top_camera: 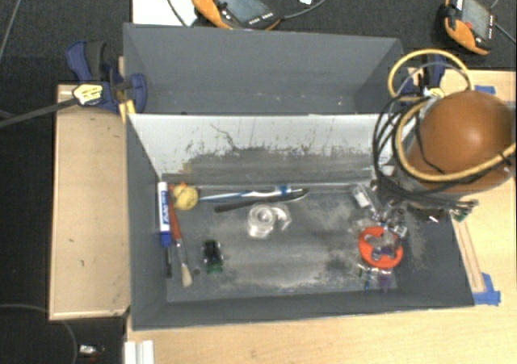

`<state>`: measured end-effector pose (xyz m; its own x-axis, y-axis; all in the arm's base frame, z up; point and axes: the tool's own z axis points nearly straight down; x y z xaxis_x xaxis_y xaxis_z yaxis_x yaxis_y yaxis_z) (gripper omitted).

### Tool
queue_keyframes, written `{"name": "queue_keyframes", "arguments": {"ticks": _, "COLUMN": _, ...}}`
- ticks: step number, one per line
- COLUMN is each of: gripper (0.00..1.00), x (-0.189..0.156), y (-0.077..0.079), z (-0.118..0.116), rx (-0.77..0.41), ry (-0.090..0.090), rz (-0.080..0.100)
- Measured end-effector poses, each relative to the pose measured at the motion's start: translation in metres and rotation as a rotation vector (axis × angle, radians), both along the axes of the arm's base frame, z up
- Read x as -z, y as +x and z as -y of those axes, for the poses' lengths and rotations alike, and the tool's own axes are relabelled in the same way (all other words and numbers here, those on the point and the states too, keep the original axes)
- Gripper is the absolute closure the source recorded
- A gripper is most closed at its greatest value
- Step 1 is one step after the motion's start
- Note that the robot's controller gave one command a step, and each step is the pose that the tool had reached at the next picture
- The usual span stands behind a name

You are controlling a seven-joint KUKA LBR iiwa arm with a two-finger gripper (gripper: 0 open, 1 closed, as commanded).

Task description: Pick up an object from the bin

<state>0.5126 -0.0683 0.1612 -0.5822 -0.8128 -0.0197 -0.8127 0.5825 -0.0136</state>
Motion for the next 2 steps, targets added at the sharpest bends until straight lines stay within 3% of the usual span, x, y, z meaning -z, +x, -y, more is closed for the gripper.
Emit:
{"name": "queue_keyframes", "arguments": {"ticks": 1, "gripper": 1.0, "x": 0.024, "y": 0.006, "z": -0.008, "rx": -0.067, "ry": -0.002, "rz": -0.005}}
{"name": "queue_keyframes", "arguments": {"ticks": 2, "gripper": 1.0, "x": 0.039, "y": 0.027, "z": 0.015, "rx": -0.221, "ry": -0.005, "rz": 0.001}}
